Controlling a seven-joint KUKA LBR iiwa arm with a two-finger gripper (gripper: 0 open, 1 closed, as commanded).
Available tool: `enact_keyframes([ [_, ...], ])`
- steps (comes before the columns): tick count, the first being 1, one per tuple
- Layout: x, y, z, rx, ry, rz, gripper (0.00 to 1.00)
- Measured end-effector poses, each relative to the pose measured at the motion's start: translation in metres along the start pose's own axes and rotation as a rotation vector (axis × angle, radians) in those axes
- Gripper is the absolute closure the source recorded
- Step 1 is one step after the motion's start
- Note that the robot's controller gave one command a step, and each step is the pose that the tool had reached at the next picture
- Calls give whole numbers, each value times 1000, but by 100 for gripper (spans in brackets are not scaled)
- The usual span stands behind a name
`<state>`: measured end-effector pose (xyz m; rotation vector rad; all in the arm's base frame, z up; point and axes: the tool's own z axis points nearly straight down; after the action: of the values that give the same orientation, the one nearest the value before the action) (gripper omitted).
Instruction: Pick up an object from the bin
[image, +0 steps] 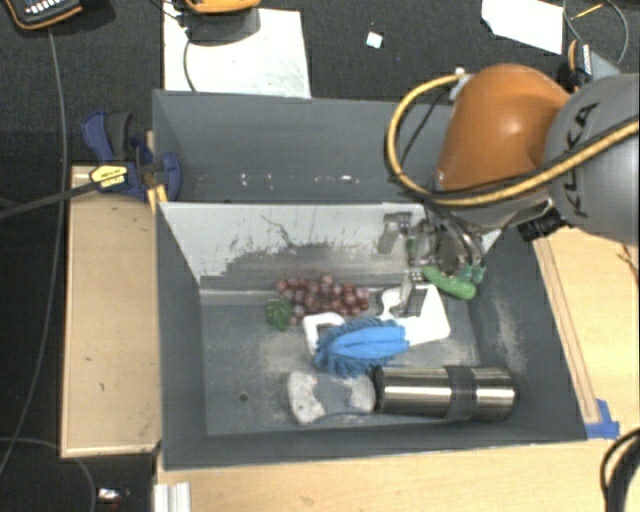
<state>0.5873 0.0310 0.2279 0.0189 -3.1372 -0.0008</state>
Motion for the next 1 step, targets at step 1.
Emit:
enact_keyframes([
  [1, -1, 0, -5, 0, -8, 1, 0],
])
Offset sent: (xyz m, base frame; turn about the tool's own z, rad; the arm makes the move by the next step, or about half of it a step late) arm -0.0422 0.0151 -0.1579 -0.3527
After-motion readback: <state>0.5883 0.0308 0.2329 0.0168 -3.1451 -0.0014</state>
